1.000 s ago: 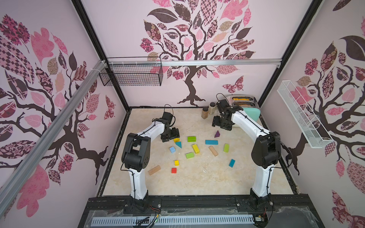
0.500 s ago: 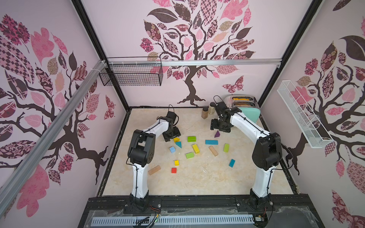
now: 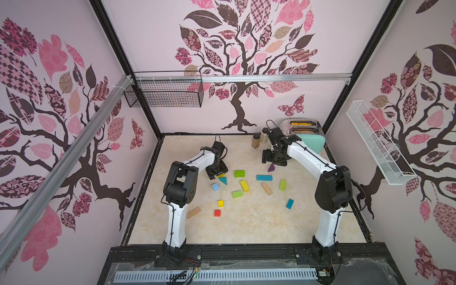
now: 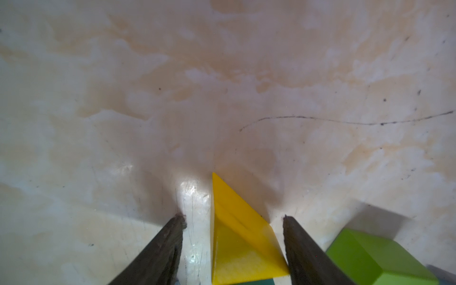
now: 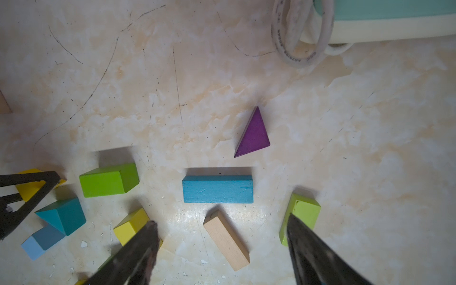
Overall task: Assemble a carrot with building blocks
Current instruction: Place the building block at the center of the board, then pick up the building block from the center of the board.
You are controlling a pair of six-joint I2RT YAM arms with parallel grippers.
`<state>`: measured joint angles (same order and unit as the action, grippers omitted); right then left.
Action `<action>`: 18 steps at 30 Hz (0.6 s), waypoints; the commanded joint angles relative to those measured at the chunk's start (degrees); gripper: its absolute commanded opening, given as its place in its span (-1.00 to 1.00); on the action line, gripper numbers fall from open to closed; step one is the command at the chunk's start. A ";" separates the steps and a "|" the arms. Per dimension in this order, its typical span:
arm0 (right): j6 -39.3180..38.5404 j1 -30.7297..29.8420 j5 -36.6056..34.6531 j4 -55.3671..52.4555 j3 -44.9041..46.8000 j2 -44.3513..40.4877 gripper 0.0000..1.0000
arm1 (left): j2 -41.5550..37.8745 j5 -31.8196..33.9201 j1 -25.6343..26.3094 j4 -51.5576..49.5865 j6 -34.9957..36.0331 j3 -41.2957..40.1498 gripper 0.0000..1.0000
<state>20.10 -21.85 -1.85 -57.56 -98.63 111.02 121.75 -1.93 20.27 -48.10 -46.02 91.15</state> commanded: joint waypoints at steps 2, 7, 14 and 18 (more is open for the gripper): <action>-0.68 -0.13 0.93 0.43 0.57 -2.16 0.68 | 0.23 1.51 0.26 -0.80 -1.44 -1.18 0.36; -0.76 -0.13 1.32 0.78 1.09 -2.65 0.68 | 1.25 0.81 0.62 -0.24 -1.88 -0.37 0.21; -0.76 -0.12 1.85 1.21 1.38 -3.20 0.67 | 1.22 1.33 1.00 -0.37 -1.59 -0.22 -0.04; -0.76 -0.13 2.11 1.49 1.53 -3.27 0.67 | 1.06 1.43 1.00 -0.22 -1.36 -0.10 -0.20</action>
<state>19.86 -21.85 -0.03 -56.73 -97.30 109.43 121.78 -1.10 20.99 -48.29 -47.77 91.15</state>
